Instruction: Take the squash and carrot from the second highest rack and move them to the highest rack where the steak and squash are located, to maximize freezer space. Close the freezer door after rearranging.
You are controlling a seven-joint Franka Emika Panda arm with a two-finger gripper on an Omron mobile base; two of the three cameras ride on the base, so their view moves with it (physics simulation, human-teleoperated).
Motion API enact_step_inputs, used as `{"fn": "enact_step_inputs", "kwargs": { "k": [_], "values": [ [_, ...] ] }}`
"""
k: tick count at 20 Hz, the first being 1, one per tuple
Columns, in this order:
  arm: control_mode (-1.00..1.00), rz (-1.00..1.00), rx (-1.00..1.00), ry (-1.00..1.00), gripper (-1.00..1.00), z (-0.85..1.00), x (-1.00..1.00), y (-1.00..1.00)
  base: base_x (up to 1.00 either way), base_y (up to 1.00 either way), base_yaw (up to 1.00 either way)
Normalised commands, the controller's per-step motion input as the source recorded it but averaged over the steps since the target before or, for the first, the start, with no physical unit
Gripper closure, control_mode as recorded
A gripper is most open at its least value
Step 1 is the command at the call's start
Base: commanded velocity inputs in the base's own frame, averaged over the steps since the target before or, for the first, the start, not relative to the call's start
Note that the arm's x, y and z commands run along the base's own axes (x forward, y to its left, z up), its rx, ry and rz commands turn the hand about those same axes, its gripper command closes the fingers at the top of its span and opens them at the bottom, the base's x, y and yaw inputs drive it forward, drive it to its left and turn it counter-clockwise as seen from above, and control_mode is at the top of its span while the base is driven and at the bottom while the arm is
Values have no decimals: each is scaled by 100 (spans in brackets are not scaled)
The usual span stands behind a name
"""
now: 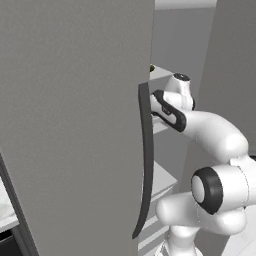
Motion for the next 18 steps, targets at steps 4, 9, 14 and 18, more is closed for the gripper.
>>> {"fn": "enact_step_inputs", "kwargs": {
  "k": [4,9,14,18],
  "values": [
    [-100,0,0,0,-100,-29,67,5,0,0,0],
    [-100,0,0,0,-100,-27,57,0,0,0,0],
    [-100,0,0,0,-100,-21,57,2,0,0,0],
    [-100,0,0,0,-100,-23,55,6,0,0,0]
  ]
}}
